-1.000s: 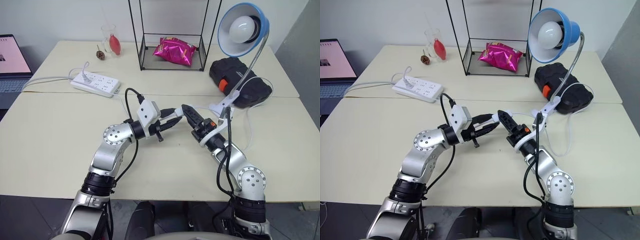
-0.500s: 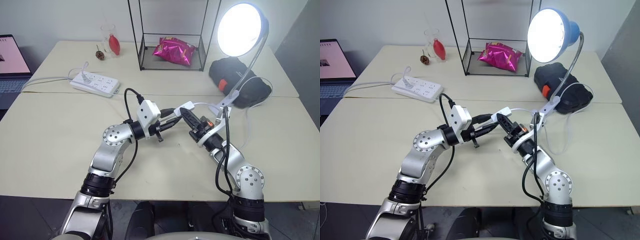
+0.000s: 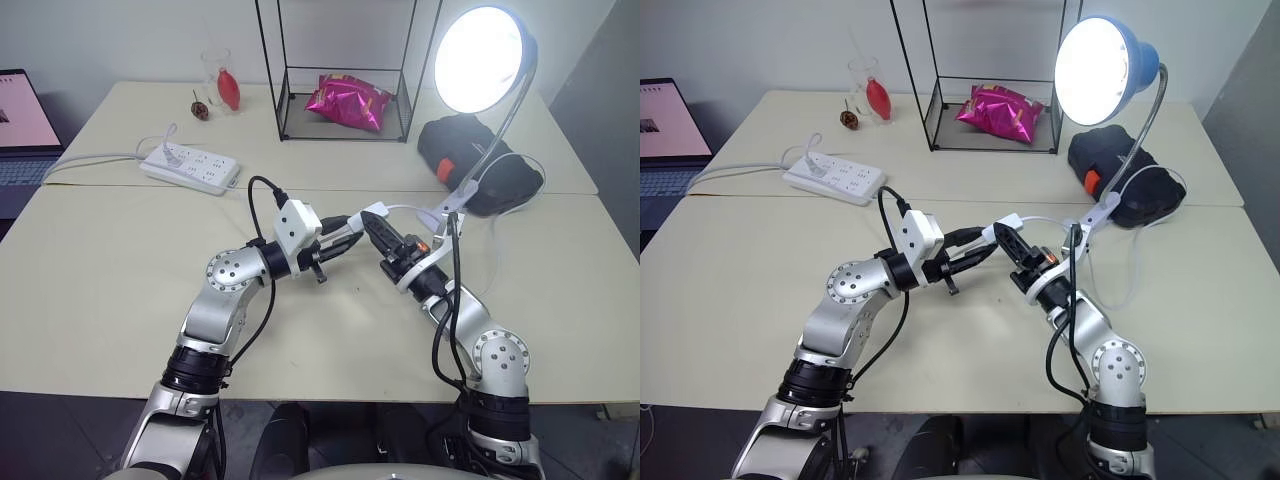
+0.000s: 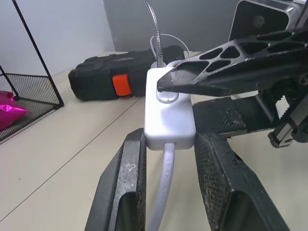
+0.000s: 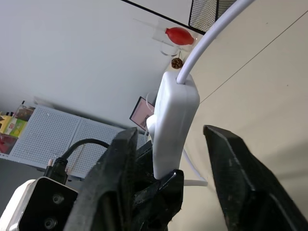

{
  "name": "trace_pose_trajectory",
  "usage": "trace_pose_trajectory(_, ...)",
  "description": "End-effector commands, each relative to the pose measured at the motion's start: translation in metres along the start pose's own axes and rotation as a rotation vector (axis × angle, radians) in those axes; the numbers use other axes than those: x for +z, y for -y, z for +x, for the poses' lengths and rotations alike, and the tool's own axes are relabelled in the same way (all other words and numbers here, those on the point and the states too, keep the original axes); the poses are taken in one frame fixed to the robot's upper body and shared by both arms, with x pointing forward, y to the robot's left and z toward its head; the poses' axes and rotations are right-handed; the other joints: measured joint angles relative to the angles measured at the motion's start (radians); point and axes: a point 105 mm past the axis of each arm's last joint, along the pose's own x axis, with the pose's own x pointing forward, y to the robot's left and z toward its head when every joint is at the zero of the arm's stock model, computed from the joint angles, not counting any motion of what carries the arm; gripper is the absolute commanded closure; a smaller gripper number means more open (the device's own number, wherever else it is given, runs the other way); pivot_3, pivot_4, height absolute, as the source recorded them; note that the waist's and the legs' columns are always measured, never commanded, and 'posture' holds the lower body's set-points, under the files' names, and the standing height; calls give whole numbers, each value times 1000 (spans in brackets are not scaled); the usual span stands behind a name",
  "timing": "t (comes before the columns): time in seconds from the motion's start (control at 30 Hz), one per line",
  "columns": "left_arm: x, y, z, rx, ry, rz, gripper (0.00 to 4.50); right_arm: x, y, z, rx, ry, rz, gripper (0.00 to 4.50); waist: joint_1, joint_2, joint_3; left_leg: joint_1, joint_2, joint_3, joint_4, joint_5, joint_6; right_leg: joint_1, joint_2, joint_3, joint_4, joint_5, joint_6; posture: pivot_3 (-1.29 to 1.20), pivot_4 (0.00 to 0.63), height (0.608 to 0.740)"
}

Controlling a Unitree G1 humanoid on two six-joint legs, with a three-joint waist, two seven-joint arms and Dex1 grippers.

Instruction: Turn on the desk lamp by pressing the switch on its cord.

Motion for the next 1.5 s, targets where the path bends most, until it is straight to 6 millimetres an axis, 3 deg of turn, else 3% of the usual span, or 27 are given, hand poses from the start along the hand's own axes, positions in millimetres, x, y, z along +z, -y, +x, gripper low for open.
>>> trace_pose_trajectory(0.03,9,-6,5,31,24,46,3421,2,-9,-8,46,-18,-35,1106,0,0,0,0,0,0,0,0,0,0,0,0,0,0,0,0,150,740)
trace_pose_trajectory(0.1,3,-8,6,46,-3,62,3421,-2,-8,-20,37,-86,-142,668,2,0,0,0,0,0,0,0,0,0,0,0,0,0,0,0,150,740)
trace_pose_trajectory(0.2,-6,-12,8,60,-48,78,3421,-14,-6,-42,32,-263,-450,64,3,0,0,-1,-1,0,0,0,0,0,0,0,-1,0,0,0,150,740)
trace_pose_trajectory(0.3,-17,-14,10,60,-92,70,3421,-15,-6,-63,45,-413,-789,0,6,0,0,-1,-1,1,0,0,0,0,-1,0,-1,-3,5,0,150,740)
trace_pose_trajectory(0.4,-26,-15,13,63,-120,48,3421,1,-12,-69,66,-432,-966,0,5,0,0,-1,-1,-1,0,0,0,0,0,-1,-2,-3,5,0,150,740)
trace_pose_trajectory(0.57,-45,-6,19,23,-180,6,3421,27,-2,-80,21,-525,-1287,0,6,0,0,0,0,0,1,0,0,0,1,0,-2,-3,5,0,150,740)
trace_pose_trajectory(0.77,-57,2,25,-26,-211,25,3421,41,-4,-82,39,-546,-1372,0,8,0,1,-1,-1,0,1,0,0,0,0,0,-2,-3,5,0,150,740)
trace_pose_trajectory(1.17,-71,12,28,-57,-236,3,3421,54,-1,-80,30,-538,-1339,0,9,0,1,-1,-1,0,1,0,0,0,-1,0,-1,-2,5,0,150,740)
trace_pose_trajectory(1.23,-71,13,27,-61,-233,-2,2712,53,-1,-80,34,-543,-1338,0,9,0,1,-1,-1,0,1,0,0,0,-1,0,-1,-2,5,0,150,740)
trace_pose_trajectory(1.5,-70,12,23,-55,-225,-39,1135,52,-3,-76,48,-560,-1338,0,9,0,1,-1,-1,0,1,0,0,1,-1,0,-1,-2,5,0,150,740)
